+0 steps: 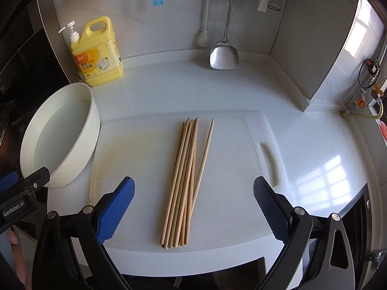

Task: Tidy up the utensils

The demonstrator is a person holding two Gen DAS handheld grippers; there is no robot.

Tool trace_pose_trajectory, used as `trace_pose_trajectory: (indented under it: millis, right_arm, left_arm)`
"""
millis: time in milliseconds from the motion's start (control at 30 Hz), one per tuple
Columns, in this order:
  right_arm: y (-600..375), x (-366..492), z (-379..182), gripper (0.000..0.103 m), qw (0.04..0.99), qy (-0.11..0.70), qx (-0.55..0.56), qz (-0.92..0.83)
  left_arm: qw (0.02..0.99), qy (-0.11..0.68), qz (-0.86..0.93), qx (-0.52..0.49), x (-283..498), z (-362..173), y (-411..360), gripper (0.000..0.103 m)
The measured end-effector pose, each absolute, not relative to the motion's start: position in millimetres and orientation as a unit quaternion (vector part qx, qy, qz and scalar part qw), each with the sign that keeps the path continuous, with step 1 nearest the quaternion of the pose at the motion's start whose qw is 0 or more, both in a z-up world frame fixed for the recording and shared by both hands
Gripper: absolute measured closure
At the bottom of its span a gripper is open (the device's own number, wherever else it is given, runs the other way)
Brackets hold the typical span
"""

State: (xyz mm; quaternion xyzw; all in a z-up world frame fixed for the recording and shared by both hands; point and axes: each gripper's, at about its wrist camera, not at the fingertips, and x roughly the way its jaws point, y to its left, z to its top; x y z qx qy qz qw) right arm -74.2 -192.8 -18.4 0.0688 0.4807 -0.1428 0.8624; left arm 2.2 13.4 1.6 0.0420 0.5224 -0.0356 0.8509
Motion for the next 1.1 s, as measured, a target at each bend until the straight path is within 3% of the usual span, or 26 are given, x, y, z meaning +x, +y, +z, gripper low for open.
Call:
trace_pose_trajectory:
  millis: [600,1100]
  right_arm:
    - [-240,-118,-65,0.009,0.870,0.443,0.124,-0.181]
    - [-283,-113,-112,0.009,0.883,0.439,0.118,-0.117]
  left_arm:
    - [0.859,0.485,-0.146,0.080,-10,-30,-31,0.006]
    - [0.875,0.463,-0.142,0.033,-34,-64,-69,0.006]
